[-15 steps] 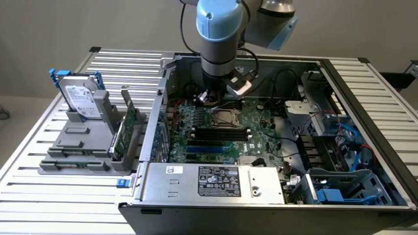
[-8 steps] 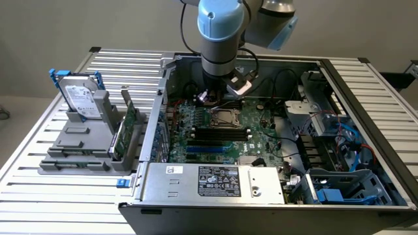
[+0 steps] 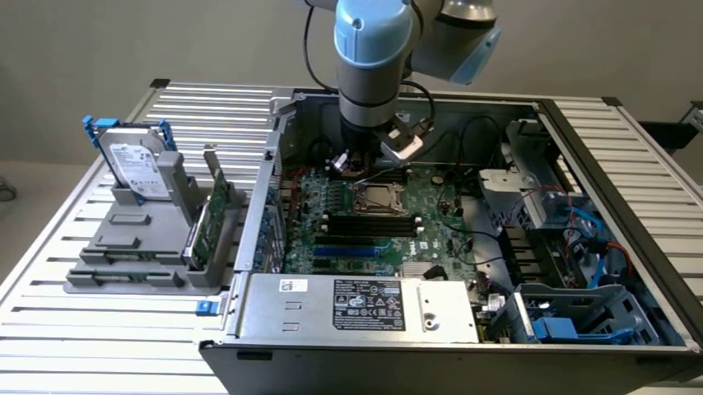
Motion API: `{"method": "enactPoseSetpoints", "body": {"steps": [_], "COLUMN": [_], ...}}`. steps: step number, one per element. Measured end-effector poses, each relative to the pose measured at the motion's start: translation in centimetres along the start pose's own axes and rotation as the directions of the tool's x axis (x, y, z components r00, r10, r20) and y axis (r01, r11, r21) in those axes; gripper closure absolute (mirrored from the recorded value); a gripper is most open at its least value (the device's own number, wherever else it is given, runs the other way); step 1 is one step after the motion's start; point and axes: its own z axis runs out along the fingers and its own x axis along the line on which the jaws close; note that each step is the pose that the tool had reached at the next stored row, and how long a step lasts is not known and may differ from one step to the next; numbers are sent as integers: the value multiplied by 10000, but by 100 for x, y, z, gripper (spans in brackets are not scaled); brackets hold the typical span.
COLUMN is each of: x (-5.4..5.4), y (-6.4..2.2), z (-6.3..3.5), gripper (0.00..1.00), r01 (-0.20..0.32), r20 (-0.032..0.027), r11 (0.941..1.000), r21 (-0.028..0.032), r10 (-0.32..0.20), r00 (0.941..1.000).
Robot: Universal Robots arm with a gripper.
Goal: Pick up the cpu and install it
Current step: 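Install the first cpu locking lever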
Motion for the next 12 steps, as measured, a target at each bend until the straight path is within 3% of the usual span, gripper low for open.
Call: {"method": "enactPoseSetpoints", "body": {"steps": [6,12], "x": [1,3], "y": [-2,-3], "z": [-1,0], "gripper": [89,89], "r01": [8,11], "r20": [111,126], "r11": [9999,9999], "r21": [-118,-137], "r10": [-7,-9], "r00": [9999,9999]}}
